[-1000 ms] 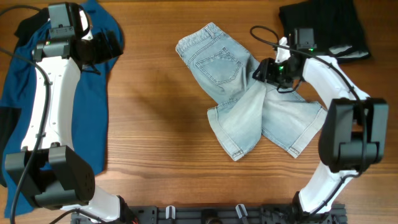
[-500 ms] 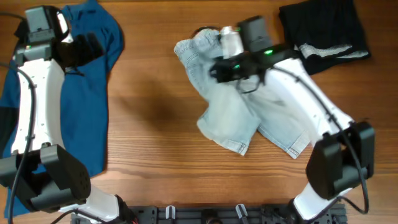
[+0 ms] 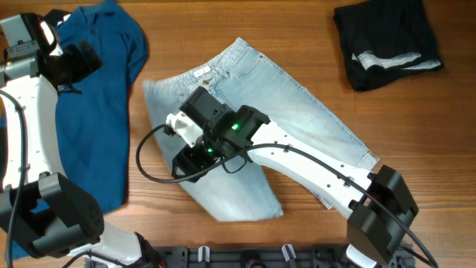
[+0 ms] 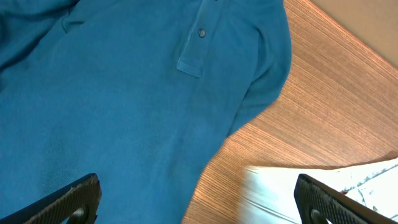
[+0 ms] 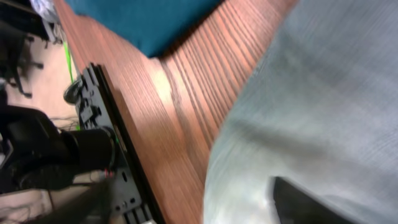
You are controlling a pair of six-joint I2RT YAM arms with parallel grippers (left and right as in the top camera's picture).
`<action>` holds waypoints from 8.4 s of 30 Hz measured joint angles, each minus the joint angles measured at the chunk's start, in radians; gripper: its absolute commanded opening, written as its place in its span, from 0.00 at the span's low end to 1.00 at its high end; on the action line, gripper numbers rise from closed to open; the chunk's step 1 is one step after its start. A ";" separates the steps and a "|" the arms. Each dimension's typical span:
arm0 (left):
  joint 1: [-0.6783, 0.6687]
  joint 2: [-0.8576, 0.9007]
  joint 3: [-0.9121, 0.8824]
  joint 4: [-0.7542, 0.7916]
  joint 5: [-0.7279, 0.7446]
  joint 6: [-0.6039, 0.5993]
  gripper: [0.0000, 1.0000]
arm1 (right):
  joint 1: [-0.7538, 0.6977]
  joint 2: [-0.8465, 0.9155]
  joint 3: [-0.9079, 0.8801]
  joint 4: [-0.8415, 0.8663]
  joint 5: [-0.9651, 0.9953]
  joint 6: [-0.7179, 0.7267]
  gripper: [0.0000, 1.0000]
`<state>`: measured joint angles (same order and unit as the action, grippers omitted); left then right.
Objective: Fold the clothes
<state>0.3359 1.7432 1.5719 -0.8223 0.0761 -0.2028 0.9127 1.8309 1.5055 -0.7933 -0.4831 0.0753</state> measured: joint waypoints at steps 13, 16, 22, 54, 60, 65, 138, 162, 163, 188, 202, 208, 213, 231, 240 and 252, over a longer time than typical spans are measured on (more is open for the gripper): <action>-0.067 0.000 0.000 -0.051 0.122 0.060 0.99 | -0.373 -0.060 0.000 -0.148 0.240 0.167 0.96; -0.128 0.000 0.000 -0.066 0.132 0.079 0.99 | -0.436 -0.046 -0.008 -0.190 0.306 0.167 0.97; -0.222 0.000 0.000 -0.069 0.130 0.094 1.00 | -0.441 0.121 -0.011 -0.195 0.335 0.158 0.98; -0.264 0.056 0.000 -0.126 0.070 0.097 1.00 | -0.567 0.513 0.206 0.462 0.600 0.133 0.83; -0.266 0.107 0.000 -0.127 0.071 0.097 1.00 | -0.620 0.585 0.495 0.157 0.568 0.063 0.99; -0.284 0.190 0.000 -0.011 0.070 0.098 1.00 | -0.626 0.576 0.709 -0.182 0.505 0.028 1.00; -0.223 -0.010 0.003 -0.242 -0.094 -0.196 0.71 | -0.598 0.259 -0.077 -0.014 0.503 0.325 0.55; -0.320 -0.008 0.003 -0.062 -0.071 -0.196 0.71 | -0.900 0.455 0.264 -0.148 0.483 0.169 0.49; -0.320 -0.008 0.003 -0.067 -0.071 -0.196 0.72 | -0.901 0.455 0.265 -0.166 0.480 0.158 0.52; -0.320 -0.007 0.003 -0.103 -0.071 -0.196 0.78 | -0.864 0.454 0.278 -0.428 0.686 0.267 0.72; -0.320 -0.007 0.003 -0.124 -0.078 -0.158 0.94 | -0.724 -0.113 0.068 -0.455 0.348 0.190 0.79; -0.320 -0.006 0.003 -0.124 -0.087 -0.154 0.96 | -0.633 -0.305 -0.375 -0.240 0.280 0.247 0.78; -0.320 -0.006 0.003 -0.124 -0.088 -0.154 0.96 | -0.627 -0.339 -0.621 -0.047 0.226 0.311 0.70; -0.320 -0.006 0.003 -0.124 -0.091 -0.154 0.96 | -0.574 -0.339 -0.774 0.220 0.161 0.476 0.04; -0.320 -0.006 0.003 -0.126 -0.091 -0.154 0.97 | -0.574 -0.341 -0.222 -0.244 0.290 0.319 0.04; -0.320 -0.006 0.003 -0.124 -0.091 -0.154 0.97 | -0.549 -0.010 -0.200 -0.069 0.296 0.246 0.60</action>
<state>0.0158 1.7370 1.5745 -0.9459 -0.0147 -0.3569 0.3641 1.8210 1.3060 -0.8619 -0.1867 0.3214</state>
